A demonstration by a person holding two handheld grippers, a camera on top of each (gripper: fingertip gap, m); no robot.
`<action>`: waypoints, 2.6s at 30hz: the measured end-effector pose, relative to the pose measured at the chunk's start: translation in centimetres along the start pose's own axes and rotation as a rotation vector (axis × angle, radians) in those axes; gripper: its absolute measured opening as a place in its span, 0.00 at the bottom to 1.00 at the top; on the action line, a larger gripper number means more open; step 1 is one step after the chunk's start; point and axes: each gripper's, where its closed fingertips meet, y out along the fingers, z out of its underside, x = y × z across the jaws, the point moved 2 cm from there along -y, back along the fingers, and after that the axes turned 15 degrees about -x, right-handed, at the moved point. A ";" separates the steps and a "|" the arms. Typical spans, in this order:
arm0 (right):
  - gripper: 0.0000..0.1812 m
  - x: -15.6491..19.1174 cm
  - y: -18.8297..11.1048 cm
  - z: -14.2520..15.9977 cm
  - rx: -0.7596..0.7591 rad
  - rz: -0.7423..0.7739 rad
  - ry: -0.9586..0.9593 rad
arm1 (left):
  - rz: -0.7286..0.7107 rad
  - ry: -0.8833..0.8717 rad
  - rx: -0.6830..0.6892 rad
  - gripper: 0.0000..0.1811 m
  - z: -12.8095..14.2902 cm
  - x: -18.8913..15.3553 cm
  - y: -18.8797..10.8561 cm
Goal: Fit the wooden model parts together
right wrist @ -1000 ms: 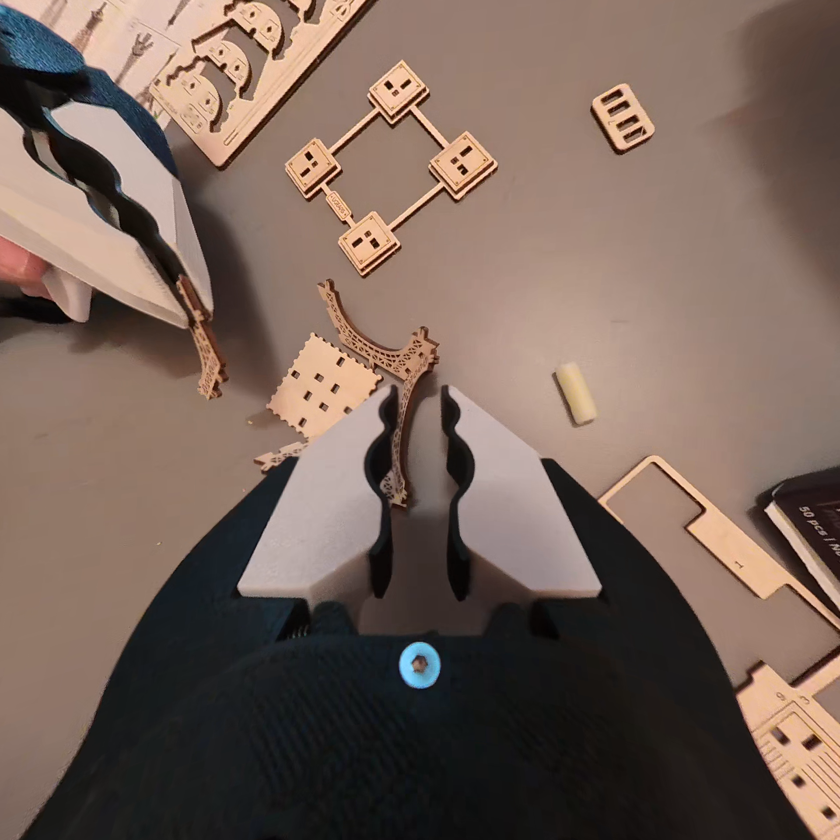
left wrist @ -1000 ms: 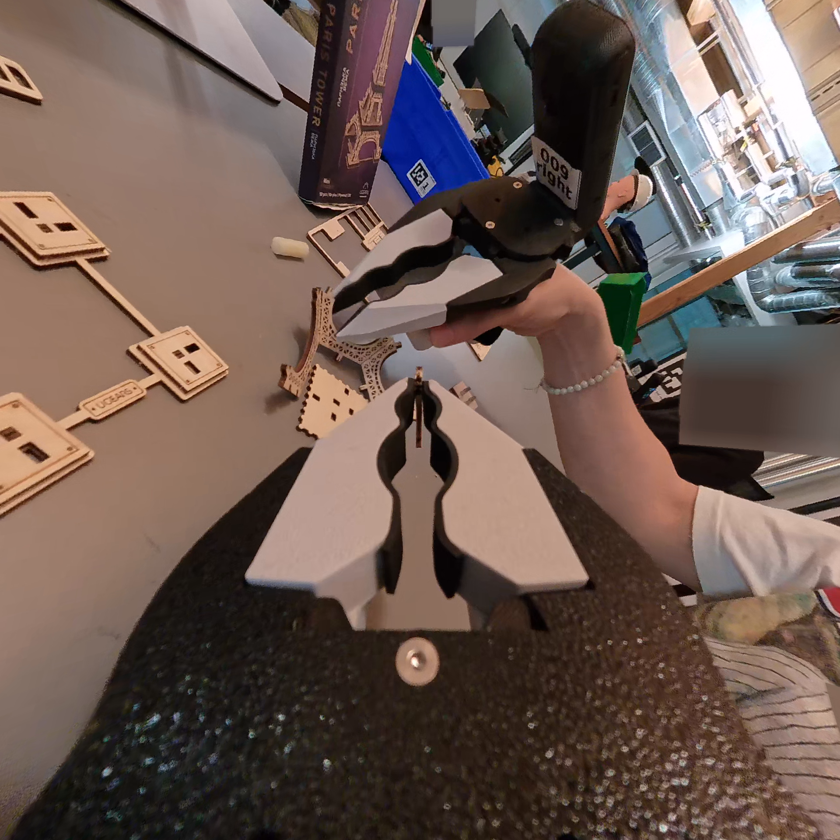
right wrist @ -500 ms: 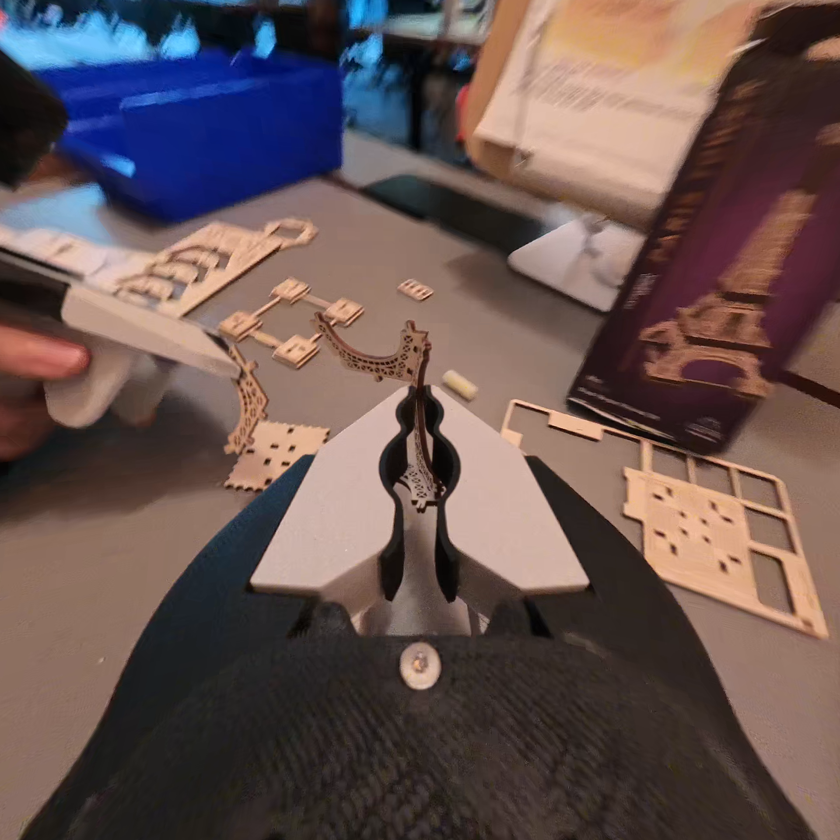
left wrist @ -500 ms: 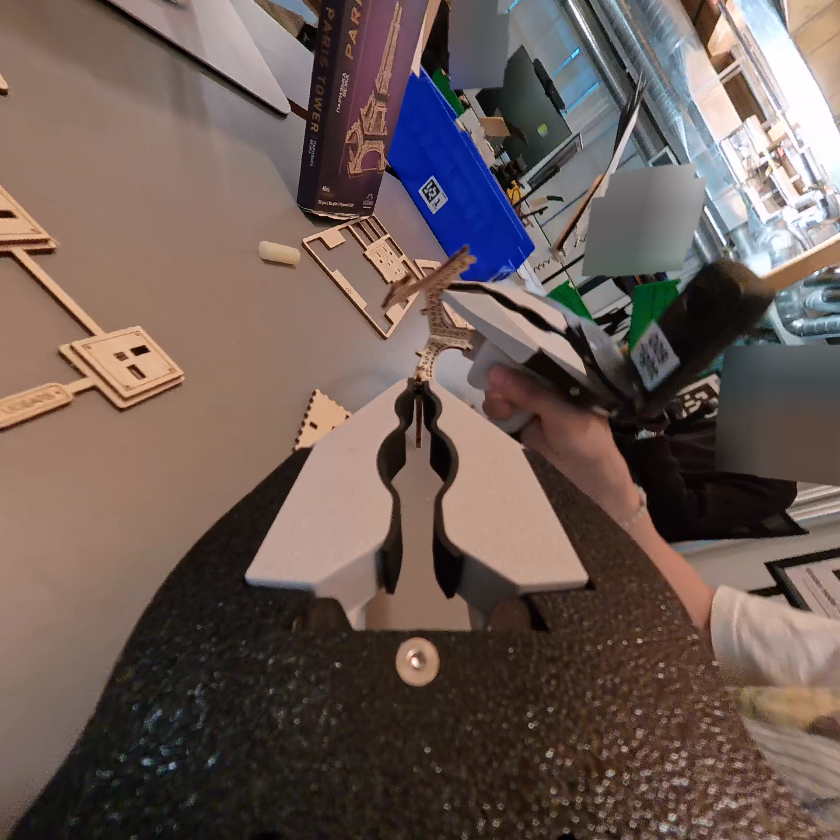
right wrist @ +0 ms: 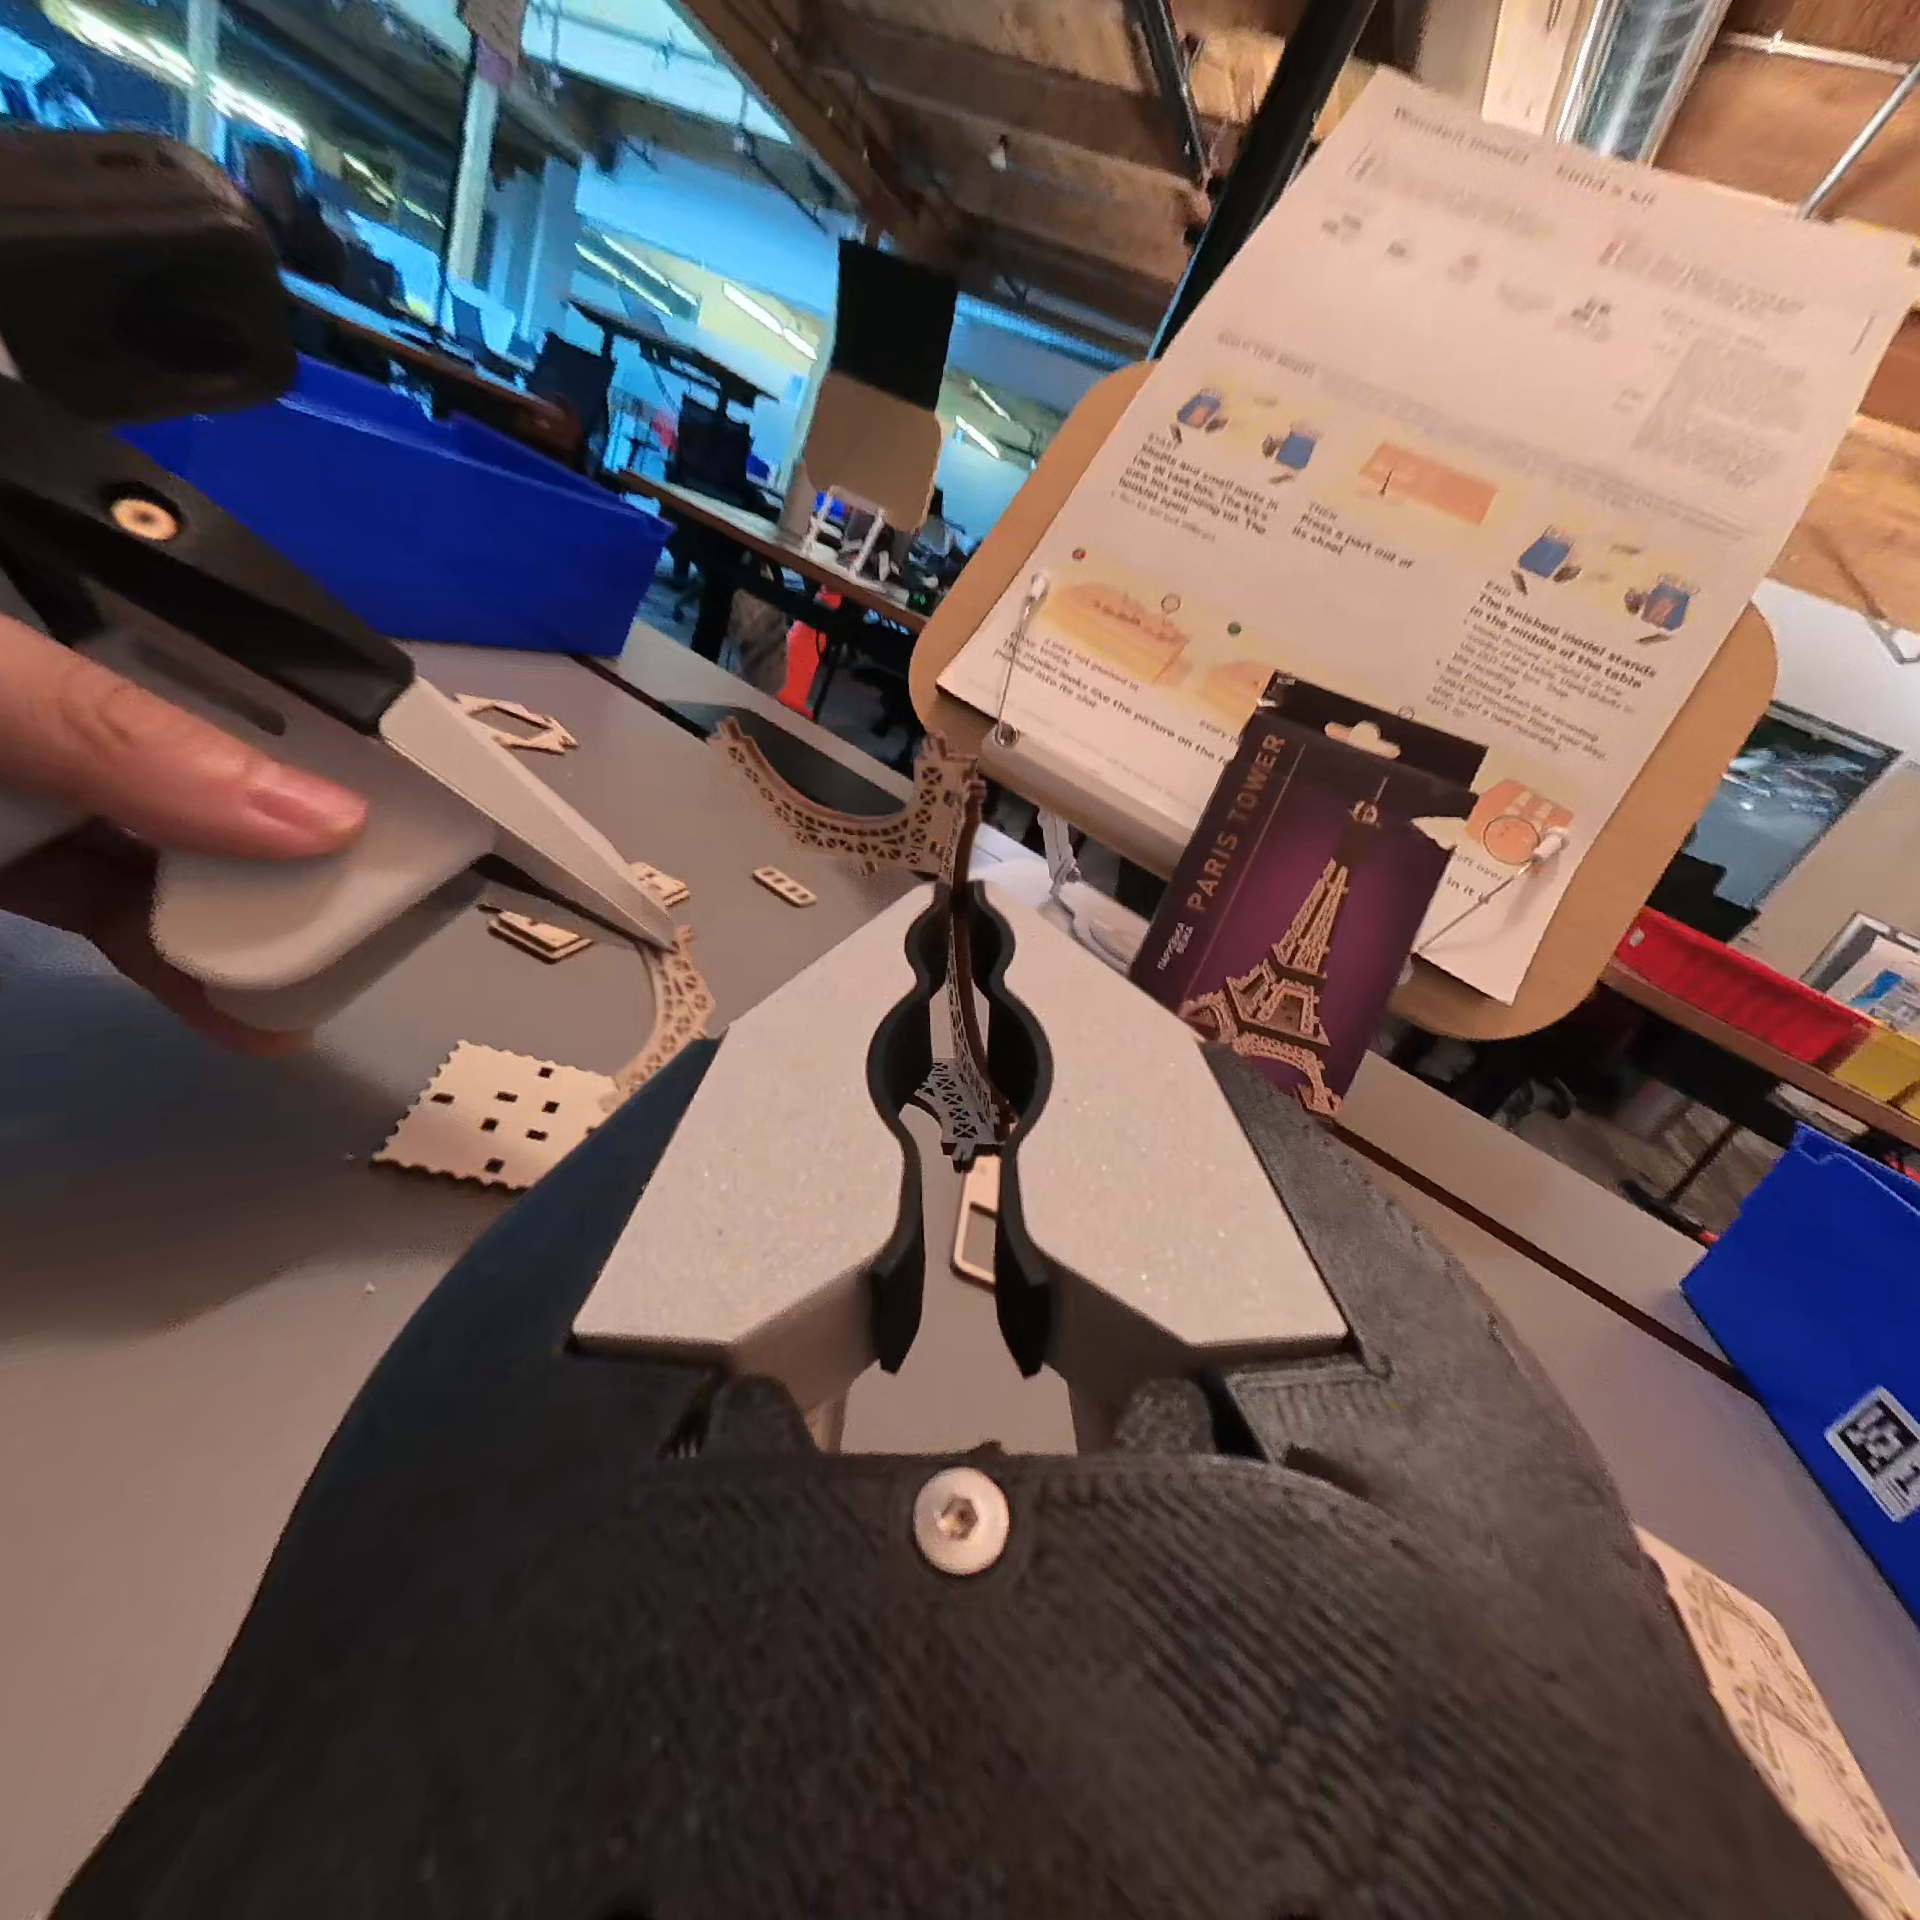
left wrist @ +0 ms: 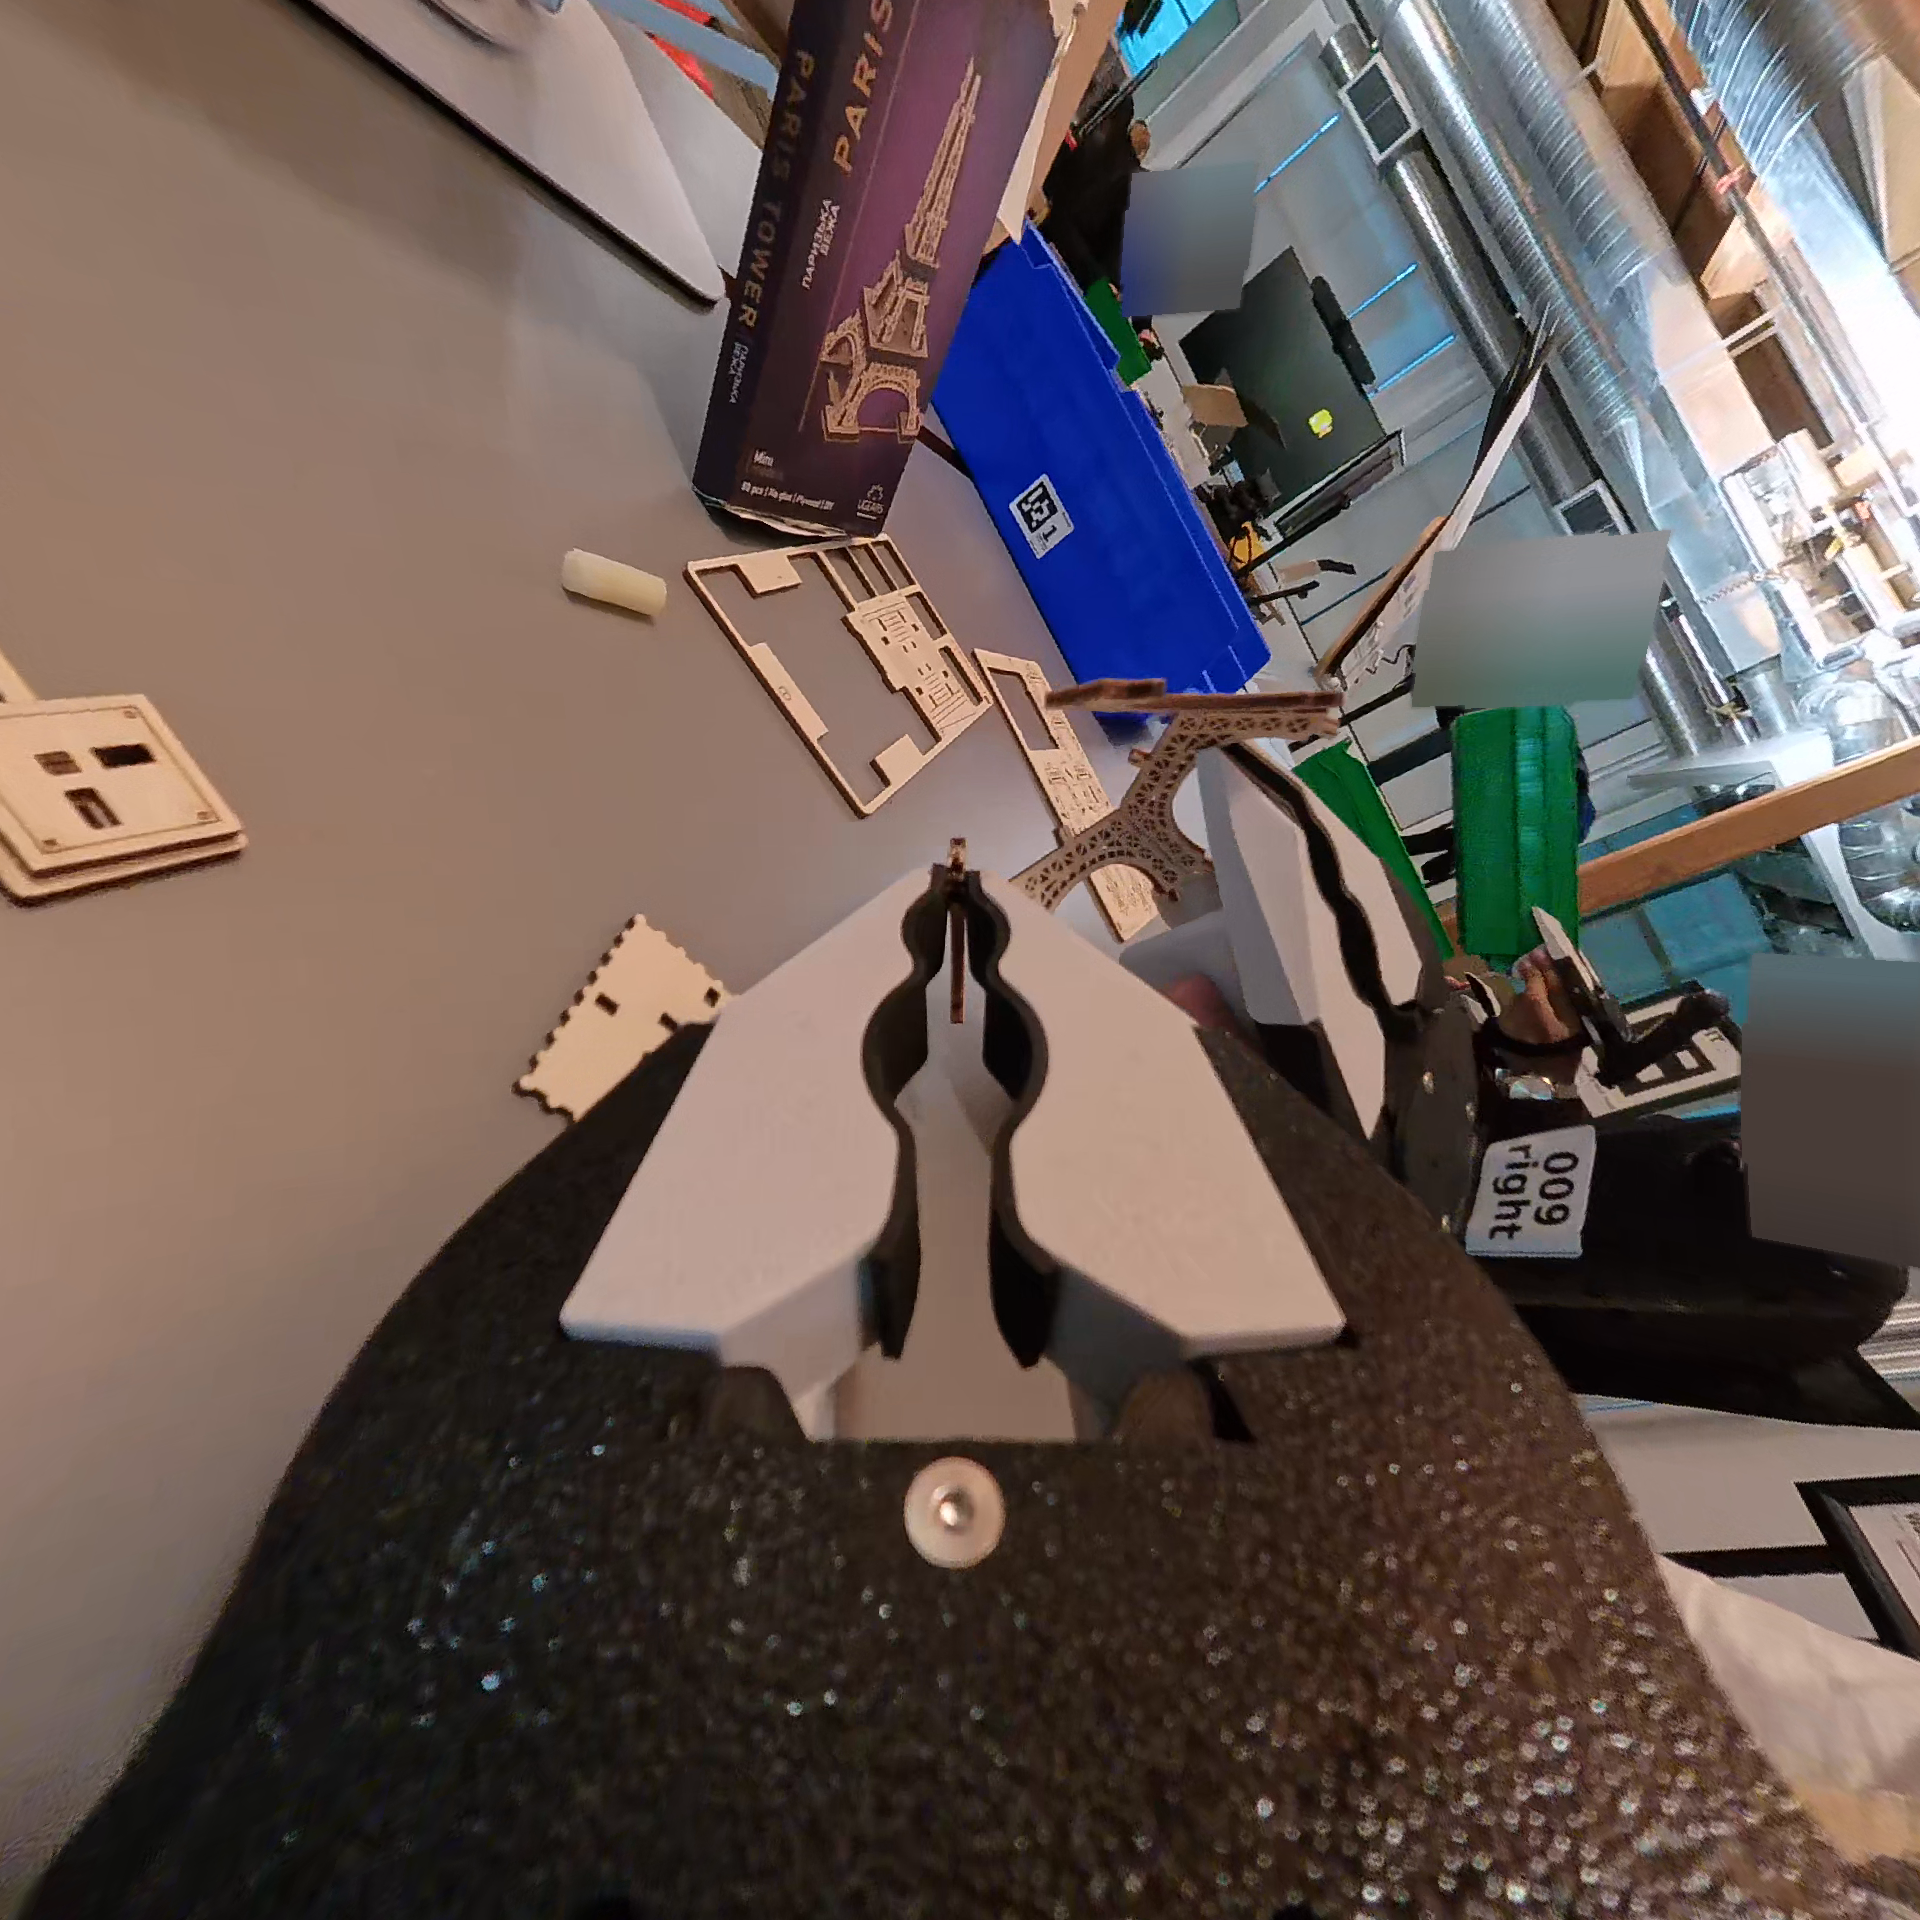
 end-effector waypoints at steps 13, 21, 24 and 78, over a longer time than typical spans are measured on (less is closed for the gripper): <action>0.00 0.8 0.1 0.0 -0.005 -0.042 -0.097 | -0.012 0.088 0.067 0.00 0.6 -1.0 0.7; 0.00 1.6 -0.5 3.9 0.326 -0.106 -0.110 | -0.042 0.132 0.168 0.00 1.9 0.3 -0.1; 0.00 1.4 -0.9 4.7 0.391 -0.098 -0.121 | -0.040 0.128 0.188 0.00 2.3 0.2 0.0; 0.13 3.3 -4.6 6.8 0.534 -0.823 -0.166 | -0.044 0.132 0.359 0.00 1.4 0.6 1.4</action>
